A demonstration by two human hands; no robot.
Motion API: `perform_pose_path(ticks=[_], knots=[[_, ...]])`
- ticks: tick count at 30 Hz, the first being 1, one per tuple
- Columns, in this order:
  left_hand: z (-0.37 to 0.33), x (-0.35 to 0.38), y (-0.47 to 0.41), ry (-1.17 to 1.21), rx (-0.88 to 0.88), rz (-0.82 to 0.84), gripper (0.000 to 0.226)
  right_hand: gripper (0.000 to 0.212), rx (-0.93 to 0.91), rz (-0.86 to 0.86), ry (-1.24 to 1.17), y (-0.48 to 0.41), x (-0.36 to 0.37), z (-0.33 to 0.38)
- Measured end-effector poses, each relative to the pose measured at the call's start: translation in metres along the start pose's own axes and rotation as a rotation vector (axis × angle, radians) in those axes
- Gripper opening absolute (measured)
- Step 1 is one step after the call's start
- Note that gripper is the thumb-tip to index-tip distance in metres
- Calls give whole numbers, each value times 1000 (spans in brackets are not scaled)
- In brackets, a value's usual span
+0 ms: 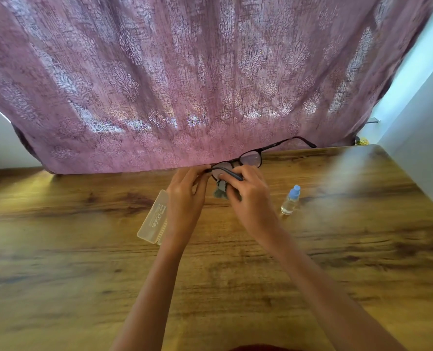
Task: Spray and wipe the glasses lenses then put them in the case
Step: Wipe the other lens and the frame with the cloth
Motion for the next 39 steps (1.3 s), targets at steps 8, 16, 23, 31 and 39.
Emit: perform_pose_path(ticks=[8, 16, 23, 31, 39], knots=[[1, 2, 3, -11, 37, 22, 14, 27, 54, -63, -29, -13, 0, -1], [3, 3, 1, -13, 8, 18, 15, 17, 87, -59, 21, -1, 4, 9], [2, 1, 2, -11, 52, -3, 15, 24, 66, -97, -45, -12, 0, 4], [4, 0, 0, -13, 55, -14, 15, 21, 70, -59, 1, -3, 7, 8], [11, -1, 2, 14, 53, -21, 17, 25, 63, -116, -99, -9, -4, -5]])
Point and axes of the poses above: each hand's wrist, its own y-axis away from the middle knuckle, its own x-axis out of the palm, z = x × y, the point moved 1 cm from there along -y, towards the middle knuckle, and after that the axes turned 7 degrees about z, right-handed, at the moved point
